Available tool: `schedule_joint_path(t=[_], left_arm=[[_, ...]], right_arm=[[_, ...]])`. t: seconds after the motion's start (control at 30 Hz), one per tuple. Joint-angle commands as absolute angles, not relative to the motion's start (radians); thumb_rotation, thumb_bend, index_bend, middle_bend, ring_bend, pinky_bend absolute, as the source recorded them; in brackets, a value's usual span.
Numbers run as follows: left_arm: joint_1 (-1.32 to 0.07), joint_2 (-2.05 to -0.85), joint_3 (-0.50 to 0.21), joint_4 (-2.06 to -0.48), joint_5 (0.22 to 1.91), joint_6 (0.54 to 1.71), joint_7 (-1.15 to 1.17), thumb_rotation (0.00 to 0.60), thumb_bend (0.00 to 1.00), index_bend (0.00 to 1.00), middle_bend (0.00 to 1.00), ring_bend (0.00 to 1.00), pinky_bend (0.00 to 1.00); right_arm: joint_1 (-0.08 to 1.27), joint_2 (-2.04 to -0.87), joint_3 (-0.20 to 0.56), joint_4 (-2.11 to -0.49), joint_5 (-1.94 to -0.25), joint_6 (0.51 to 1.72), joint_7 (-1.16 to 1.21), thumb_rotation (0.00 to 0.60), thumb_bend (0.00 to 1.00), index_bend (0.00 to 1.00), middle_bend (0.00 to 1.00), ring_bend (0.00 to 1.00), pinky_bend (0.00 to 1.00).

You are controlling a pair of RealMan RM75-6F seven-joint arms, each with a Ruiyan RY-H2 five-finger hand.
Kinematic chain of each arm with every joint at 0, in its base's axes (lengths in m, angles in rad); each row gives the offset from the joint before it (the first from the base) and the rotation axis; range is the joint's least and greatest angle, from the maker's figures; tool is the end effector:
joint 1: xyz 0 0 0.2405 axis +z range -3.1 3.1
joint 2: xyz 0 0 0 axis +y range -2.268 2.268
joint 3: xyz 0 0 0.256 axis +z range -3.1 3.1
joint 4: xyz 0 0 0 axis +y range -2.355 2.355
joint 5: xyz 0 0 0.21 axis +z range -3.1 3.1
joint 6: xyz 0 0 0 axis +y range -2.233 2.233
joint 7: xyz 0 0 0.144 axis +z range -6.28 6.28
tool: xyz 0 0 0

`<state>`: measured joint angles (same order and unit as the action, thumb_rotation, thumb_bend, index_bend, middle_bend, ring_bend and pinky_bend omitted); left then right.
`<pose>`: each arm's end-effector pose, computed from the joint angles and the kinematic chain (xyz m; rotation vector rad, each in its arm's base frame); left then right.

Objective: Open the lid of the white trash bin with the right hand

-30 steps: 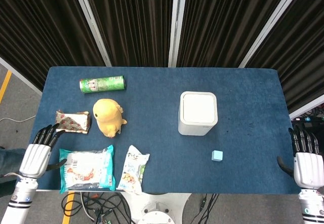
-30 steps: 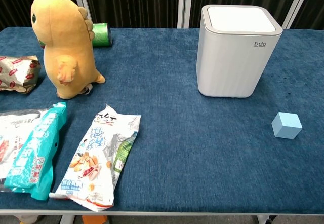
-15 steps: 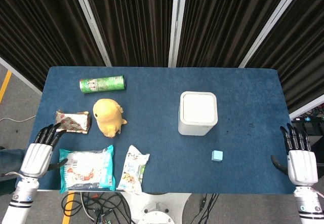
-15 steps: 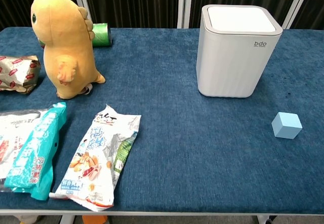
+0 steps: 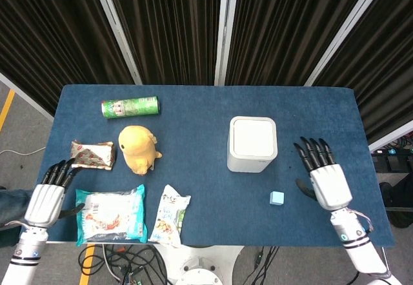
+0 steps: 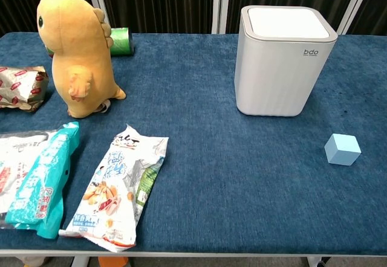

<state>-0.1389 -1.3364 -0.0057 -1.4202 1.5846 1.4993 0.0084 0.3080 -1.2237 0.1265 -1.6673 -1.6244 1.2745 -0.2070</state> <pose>-0.3065 0.1891 0.0959 -1.4992 -0.8687 -0.9834 -0.2250 -0.2478 0.0998 1.7325 -0.7066 1.0220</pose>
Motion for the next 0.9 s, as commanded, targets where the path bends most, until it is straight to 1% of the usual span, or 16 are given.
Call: schedule_joint_path(t=[0.03,0.2,0.37,0.57,0.8,0.9], left_arm=[[-0.137,-1.337,-0.006,-1.414,1.583,1.501,-0.001,0.6,0.04,0.15,0.04,0.0,0.1],[-0.134,-1.339,-0.005,-1.398,1.58,1.502,-0.02,0.6,0.04,0.15,0.04,0.0,0.1],[-0.132,-1.341,-0.005,-1.384,1.576,1.501,-0.036,0.6,0.04,0.15,0.04,0.0,0.1],[-0.133,-1.347,-0.004,-1.37,1.574,1.495,-0.049,0.6,0.04,0.15,0.04,0.0,0.1],[-0.132,-1.349,-0.005,-1.366,1.576,1.499,-0.052,0.6,0.04,0.15,0.04,0.0,0.1],[-0.133,-1.349,-0.004,-1.366,1.576,1.497,-0.051,0.6,0.04,0.15,0.04,0.0,0.1]], right_arm=[[0.376,-1.266,0.154,-1.691,-1.603,1.201,-0.26,0.6,0.15,0.0,0.11,0.0,0.0],[0.426,-1.31,0.159,-1.693,-1.564,1.138,-0.284,0.6,0.15,0.0,0.2,0.0,0.0],[0.446,-1.336,0.151,-1.679,-1.55,1.126,-0.288,0.6,0.18,0.0,0.22,0.0,0.0],[0.459,-1.347,0.135,-1.663,-1.549,1.124,-0.28,0.6,0.18,0.0,0.23,0.0,0.0],[0.463,-1.357,0.108,-1.646,-1.532,1.111,-0.266,0.6,0.18,0.0,0.3,0.0,0.0],[0.462,-1.359,0.098,-1.638,-1.529,1.111,-0.263,0.6,0.18,0.0,0.31,0.0,0.0]])
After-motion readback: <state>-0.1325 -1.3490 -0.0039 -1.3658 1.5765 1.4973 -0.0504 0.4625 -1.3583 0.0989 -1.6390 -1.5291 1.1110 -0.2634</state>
